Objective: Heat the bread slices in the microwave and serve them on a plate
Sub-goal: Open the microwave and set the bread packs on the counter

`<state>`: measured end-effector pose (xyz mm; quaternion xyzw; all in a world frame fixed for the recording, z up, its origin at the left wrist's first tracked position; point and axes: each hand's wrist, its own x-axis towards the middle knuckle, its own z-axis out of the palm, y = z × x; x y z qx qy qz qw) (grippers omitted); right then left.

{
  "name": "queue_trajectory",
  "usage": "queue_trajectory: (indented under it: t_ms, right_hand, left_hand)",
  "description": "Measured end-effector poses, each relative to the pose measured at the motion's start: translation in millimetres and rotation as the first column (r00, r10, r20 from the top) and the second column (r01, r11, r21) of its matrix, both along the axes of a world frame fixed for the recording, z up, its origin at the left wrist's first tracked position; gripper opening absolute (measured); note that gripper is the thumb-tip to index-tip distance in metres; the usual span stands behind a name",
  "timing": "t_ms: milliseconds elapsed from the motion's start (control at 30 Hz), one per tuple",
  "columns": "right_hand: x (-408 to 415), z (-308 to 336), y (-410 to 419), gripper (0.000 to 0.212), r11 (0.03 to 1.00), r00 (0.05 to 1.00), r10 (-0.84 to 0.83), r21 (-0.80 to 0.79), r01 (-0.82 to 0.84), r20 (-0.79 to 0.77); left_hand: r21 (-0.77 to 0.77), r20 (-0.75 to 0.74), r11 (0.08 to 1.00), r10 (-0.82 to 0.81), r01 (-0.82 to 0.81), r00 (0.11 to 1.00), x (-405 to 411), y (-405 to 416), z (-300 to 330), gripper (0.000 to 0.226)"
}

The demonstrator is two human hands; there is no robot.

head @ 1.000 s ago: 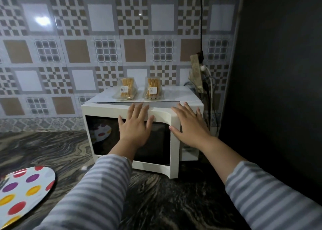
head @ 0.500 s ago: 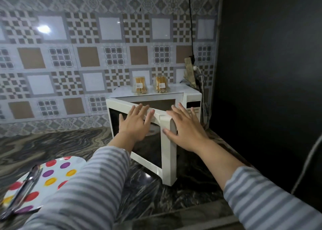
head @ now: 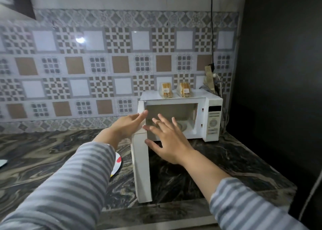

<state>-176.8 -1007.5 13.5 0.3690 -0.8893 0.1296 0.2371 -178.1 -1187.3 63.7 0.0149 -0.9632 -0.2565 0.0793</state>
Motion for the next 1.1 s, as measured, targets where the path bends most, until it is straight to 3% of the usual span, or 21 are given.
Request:
queue_trajectory:
  t_ms: [100,233,333,500,633,833,1100]
  right_hand:
    - [1,2,-15,0.054,0.999,0.999,0.044,0.003,-0.044,0.011]
    - [-10,4,-19,0.053,0.998,0.998,0.050,-0.050,-0.048,0.030]
    - [-33,7,-7,0.056,0.996,0.998,-0.047,-0.067,0.050,0.048]
    - [-92,18,22,0.054,0.976,0.972,-0.210,-0.040,0.215,0.106]
    - [-154,32,42,0.047,0.955,0.953,-0.290,-0.032,0.293,0.084]
    - [-258,60,57,0.043,0.950,0.954,-0.289,-0.096,0.296,0.087]
    - [-382,83,63,0.057,0.923,0.926,-0.360,-0.103,0.371,0.115]
  left_hand:
    - [0.019,0.031,1.000,0.024,-0.025,0.999,2,-12,4,0.088]
    - [-0.133,-0.005,0.990,0.044,-0.044,0.999,-8,-18,12,0.080]
    - [-0.141,-0.070,0.984,0.101,-0.110,0.992,-25,-12,18,0.076]
    - [-0.300,-0.125,0.949,0.063,-0.098,0.990,-75,22,27,0.054]
    - [-0.351,-0.159,0.931,0.050,-0.104,0.986,-130,44,30,0.053]
    - [-0.310,-0.266,0.939,0.063,-0.148,0.962,-229,66,31,0.061]
    - [-0.250,-0.366,0.937,0.143,-0.245,0.920,-344,88,21,0.066]
